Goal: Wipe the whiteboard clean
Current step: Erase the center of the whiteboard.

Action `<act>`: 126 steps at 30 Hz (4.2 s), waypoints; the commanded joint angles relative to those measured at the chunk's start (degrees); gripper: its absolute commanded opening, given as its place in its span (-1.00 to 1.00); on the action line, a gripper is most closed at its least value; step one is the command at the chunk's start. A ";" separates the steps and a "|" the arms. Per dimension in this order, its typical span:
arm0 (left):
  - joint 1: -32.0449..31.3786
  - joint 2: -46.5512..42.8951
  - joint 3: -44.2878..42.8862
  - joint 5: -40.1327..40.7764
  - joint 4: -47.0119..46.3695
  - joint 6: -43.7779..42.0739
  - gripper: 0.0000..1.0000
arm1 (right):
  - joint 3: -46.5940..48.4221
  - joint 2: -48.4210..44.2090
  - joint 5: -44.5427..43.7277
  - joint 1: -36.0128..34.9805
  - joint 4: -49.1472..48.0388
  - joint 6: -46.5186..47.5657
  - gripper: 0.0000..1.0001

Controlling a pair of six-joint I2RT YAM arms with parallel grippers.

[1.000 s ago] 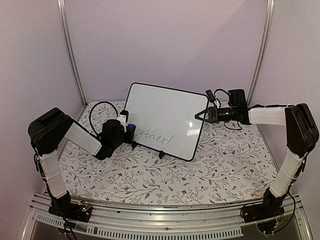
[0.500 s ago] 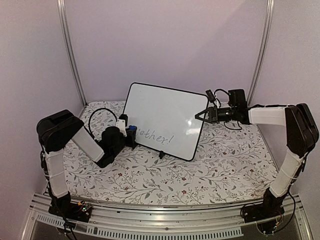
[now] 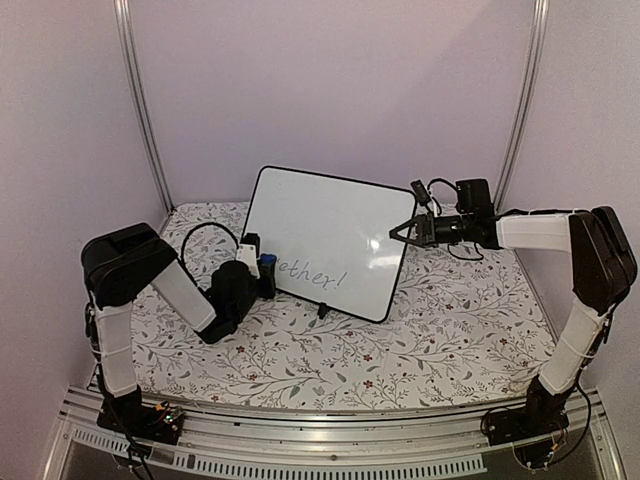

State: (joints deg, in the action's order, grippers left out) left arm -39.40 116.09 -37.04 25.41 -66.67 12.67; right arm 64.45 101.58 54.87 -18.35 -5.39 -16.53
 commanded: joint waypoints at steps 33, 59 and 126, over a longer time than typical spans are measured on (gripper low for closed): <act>-0.46 3.76 -3.06 6.52 4.52 1.86 -1.00 | -1.13 2.88 5.51 -2.83 9.61 1.86 -1.00; -0.21 4.14 -9.54 -0.45 12.37 2.39 -1.00 | -1.17 2.86 5.33 -2.84 9.53 1.86 -1.00; -0.32 2.68 -7.76 -2.39 13.62 1.89 -1.00 | -1.22 3.01 5.25 -2.92 9.34 1.86 -1.00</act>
State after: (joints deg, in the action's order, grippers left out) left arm -37.04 115.33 -41.95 26.28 -56.05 16.86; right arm 64.84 102.48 53.93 -18.13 -6.09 -17.17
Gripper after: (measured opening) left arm 0.238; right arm 0.043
